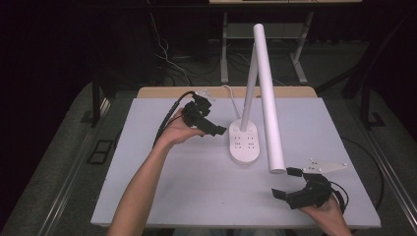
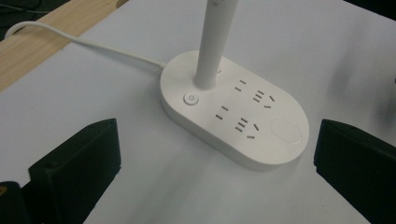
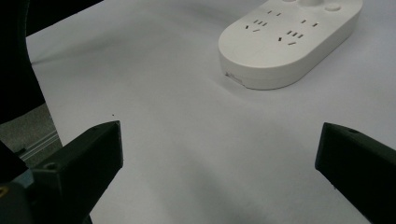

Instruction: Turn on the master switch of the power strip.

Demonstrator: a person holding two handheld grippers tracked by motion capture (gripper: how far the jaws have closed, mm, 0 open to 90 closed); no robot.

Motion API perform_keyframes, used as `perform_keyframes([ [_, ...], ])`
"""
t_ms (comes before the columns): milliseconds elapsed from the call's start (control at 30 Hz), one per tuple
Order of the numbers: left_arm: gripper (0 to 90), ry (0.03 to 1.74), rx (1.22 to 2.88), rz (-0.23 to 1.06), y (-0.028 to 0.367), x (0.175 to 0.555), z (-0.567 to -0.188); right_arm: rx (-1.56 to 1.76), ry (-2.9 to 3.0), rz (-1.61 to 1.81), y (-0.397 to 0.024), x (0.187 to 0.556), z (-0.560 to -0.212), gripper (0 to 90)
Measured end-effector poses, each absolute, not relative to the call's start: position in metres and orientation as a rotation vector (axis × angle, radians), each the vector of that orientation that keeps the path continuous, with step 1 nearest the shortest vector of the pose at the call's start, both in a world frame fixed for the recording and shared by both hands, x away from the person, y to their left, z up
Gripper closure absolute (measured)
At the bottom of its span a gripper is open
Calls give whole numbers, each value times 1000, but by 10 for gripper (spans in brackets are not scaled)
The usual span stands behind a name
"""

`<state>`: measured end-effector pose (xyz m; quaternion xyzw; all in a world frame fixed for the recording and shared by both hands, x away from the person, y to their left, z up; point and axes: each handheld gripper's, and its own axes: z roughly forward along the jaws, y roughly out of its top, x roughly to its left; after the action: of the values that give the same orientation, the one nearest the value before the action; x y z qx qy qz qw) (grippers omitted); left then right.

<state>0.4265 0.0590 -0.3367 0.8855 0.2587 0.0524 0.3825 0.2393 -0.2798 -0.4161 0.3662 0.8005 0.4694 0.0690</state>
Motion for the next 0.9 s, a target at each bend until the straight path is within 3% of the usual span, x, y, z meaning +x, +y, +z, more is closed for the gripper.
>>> perform_keyframes([
  [667, 27, 662, 2279, 152, 29, 460, -345, 1101, 2404, 1422, -280, 239, -416, 3],
  [900, 145, 713, 2308, 141, 28, 469, -357, 1094, 2398, 1425, -280, 239, -416, 3],
])
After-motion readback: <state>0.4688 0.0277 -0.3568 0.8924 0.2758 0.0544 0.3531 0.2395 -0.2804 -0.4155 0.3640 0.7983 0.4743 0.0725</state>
